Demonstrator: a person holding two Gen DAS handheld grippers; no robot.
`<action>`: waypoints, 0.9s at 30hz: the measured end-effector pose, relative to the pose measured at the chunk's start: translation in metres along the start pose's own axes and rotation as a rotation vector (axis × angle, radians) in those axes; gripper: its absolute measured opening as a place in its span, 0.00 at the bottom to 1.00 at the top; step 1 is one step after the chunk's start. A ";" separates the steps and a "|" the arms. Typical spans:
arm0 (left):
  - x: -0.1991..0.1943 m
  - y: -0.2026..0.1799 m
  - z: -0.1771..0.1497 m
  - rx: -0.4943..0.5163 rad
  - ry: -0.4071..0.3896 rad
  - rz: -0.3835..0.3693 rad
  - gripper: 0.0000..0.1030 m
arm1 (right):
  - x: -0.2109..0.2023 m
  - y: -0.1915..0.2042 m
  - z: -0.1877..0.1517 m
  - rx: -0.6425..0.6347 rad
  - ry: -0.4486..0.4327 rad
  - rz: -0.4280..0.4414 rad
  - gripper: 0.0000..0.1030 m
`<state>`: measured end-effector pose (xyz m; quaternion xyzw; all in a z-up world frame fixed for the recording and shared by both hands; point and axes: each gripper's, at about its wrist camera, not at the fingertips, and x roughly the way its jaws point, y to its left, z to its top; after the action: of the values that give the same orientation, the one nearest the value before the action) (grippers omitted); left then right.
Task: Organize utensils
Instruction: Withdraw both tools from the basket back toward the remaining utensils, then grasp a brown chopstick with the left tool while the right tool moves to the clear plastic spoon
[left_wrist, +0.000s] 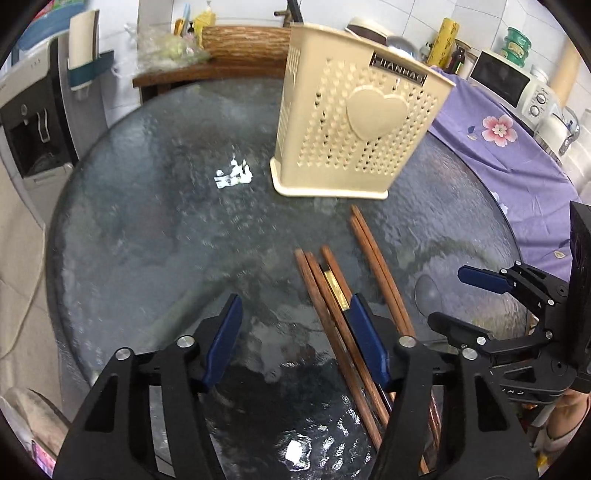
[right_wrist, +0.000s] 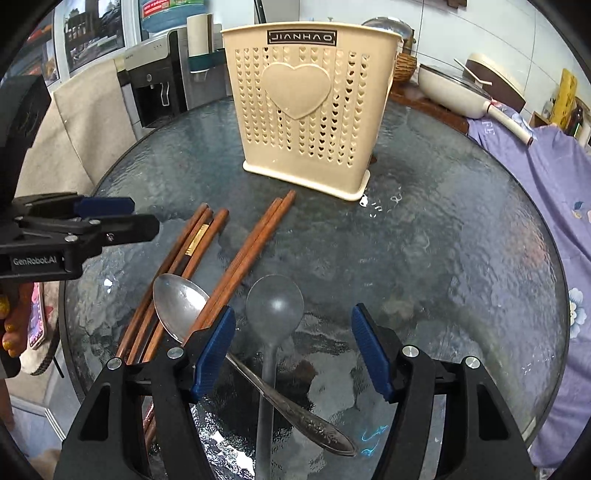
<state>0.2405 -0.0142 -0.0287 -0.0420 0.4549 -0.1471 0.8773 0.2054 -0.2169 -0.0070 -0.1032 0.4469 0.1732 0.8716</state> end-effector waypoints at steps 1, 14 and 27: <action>0.002 0.000 0.000 -0.004 0.005 -0.008 0.57 | 0.000 0.000 -0.001 0.001 0.001 -0.001 0.61; 0.021 -0.012 -0.004 0.021 0.046 0.013 0.52 | 0.009 0.001 0.002 -0.001 0.012 -0.012 0.60; 0.021 -0.009 0.000 0.032 0.050 0.036 0.52 | 0.018 0.004 0.006 -0.002 0.032 -0.008 0.56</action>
<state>0.2499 -0.0289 -0.0433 -0.0164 0.4749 -0.1396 0.8687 0.2175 -0.2075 -0.0185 -0.1083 0.4601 0.1686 0.8650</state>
